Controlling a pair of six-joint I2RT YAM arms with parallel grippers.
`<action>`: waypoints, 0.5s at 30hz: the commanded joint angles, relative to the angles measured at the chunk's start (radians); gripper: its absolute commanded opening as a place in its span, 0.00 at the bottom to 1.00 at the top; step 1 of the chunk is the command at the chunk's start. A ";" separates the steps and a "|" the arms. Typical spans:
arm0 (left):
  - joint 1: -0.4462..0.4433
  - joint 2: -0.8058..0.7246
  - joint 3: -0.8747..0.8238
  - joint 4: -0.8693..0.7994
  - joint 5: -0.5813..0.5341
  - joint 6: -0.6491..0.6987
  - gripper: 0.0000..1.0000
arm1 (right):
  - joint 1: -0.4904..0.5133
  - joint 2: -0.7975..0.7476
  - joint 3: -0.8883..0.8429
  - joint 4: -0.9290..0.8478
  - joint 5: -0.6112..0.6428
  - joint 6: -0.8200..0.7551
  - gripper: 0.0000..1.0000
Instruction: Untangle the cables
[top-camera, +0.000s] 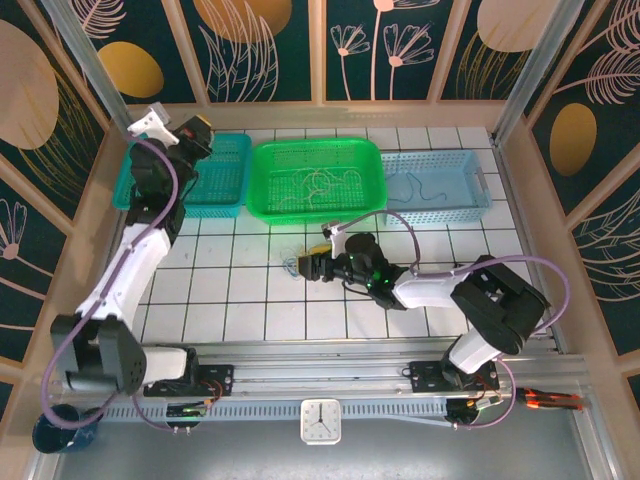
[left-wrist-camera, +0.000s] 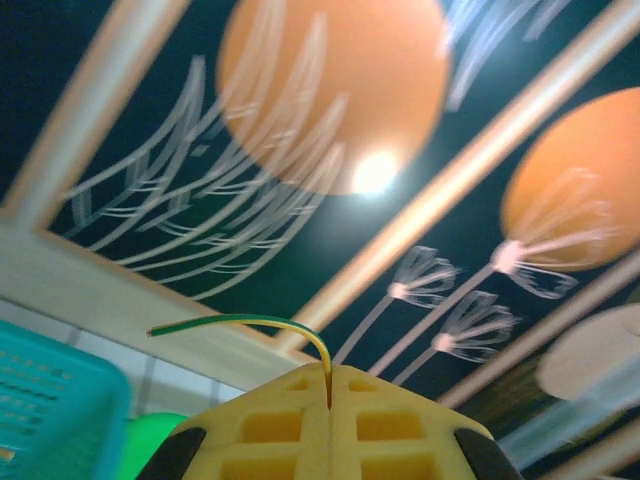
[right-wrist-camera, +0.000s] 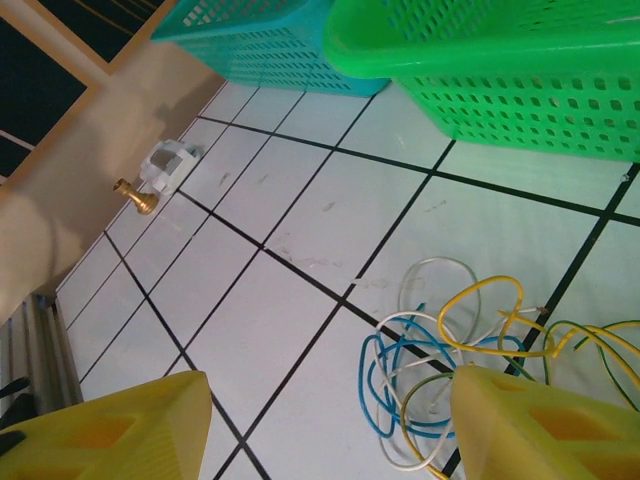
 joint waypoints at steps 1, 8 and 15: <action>0.059 0.091 0.070 -0.041 0.003 0.067 0.00 | -0.017 -0.059 0.026 -0.073 -0.028 -0.028 0.65; 0.138 0.318 0.180 -0.050 -0.021 0.099 0.00 | -0.095 -0.133 0.017 -0.136 -0.063 -0.004 0.65; 0.153 0.559 0.349 -0.153 -0.027 0.176 0.07 | -0.143 -0.205 -0.034 -0.162 -0.088 0.001 0.65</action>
